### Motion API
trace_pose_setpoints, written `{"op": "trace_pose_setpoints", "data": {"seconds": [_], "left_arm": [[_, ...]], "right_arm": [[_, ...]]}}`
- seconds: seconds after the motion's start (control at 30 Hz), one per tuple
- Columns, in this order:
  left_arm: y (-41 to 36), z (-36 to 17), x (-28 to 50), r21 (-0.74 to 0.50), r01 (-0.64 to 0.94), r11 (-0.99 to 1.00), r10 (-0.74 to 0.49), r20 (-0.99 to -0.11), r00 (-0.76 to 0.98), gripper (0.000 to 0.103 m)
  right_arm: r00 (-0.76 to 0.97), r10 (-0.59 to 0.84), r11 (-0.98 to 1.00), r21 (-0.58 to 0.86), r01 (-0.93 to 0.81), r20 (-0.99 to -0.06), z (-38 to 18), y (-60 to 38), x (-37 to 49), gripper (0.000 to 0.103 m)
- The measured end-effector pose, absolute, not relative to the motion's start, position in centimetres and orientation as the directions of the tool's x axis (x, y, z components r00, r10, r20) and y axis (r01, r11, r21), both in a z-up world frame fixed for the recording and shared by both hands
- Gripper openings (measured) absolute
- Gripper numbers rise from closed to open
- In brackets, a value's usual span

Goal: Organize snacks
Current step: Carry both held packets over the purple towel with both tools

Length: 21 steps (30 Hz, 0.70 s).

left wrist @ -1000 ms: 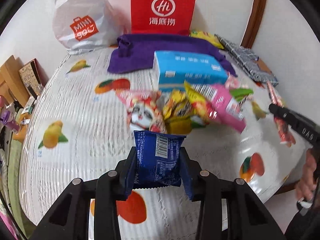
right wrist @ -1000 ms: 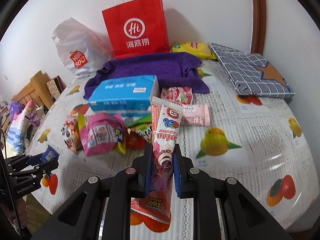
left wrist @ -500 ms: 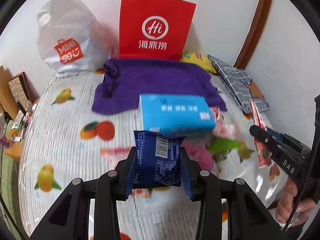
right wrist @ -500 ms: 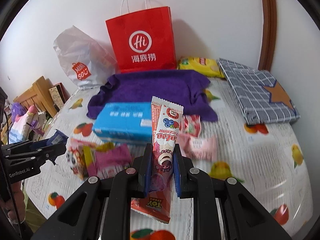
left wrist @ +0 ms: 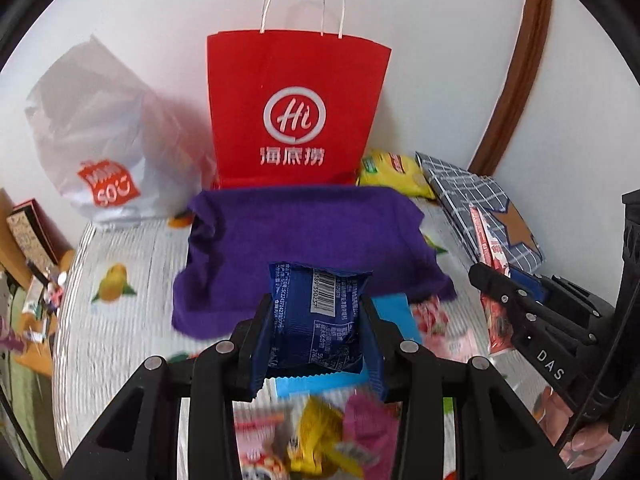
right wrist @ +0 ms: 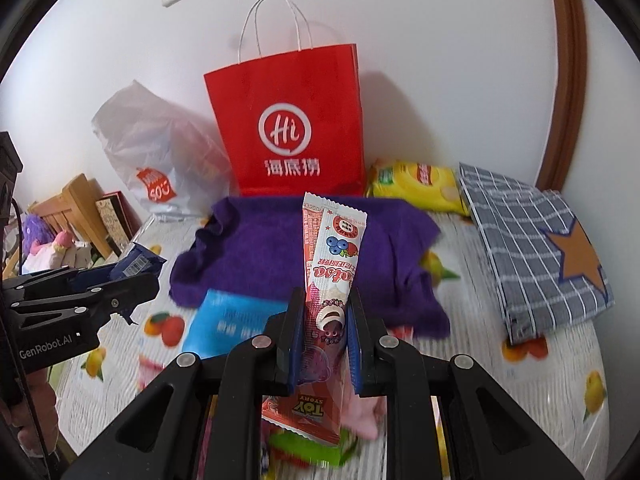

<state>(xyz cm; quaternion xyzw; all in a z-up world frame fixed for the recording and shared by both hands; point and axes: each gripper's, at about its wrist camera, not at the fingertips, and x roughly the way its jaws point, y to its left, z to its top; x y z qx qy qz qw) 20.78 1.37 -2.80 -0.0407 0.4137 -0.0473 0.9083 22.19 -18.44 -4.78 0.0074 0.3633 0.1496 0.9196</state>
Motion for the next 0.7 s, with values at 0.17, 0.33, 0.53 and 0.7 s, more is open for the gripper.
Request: {"op": "trace_pose_setpoints", "data": {"seconds": [0.17, 0.33, 0.53, 0.7], "left_arm": [[1.7, -2.0, 23.6, -0.116, 0.05, 0.992, -0.12, -0.741, 0.661, 0.038], [2.4, -1.6, 26.4, -0.11, 0.038, 0.993, -0.107, -0.738, 0.666, 0.038], [4.0, -2.0, 29.7, -0.117, 0.02, 0.993, -0.1, -0.737, 0.669, 0.038], [4.9, -2.2, 32.3, -0.129, 0.01, 0.992, -0.103, -0.743, 0.661, 0.038]], "right_arm": [[0.693, 0.282, 0.955, 0.125, -0.269, -0.663, -4.5, -18.1, 25.5, 0.019], [0.695, 0.284, 0.955, 0.128, -0.269, -0.66, -4.5, -17.8, 28.6, 0.019], [0.701, 0.282, 0.955, 0.119, -0.273, -0.655, -4.4, -16.9, 32.2, 0.019], [0.701, 0.28, 0.956, 0.121, -0.268, -0.656, -4.7, -16.5, 34.7, 0.019]]}}
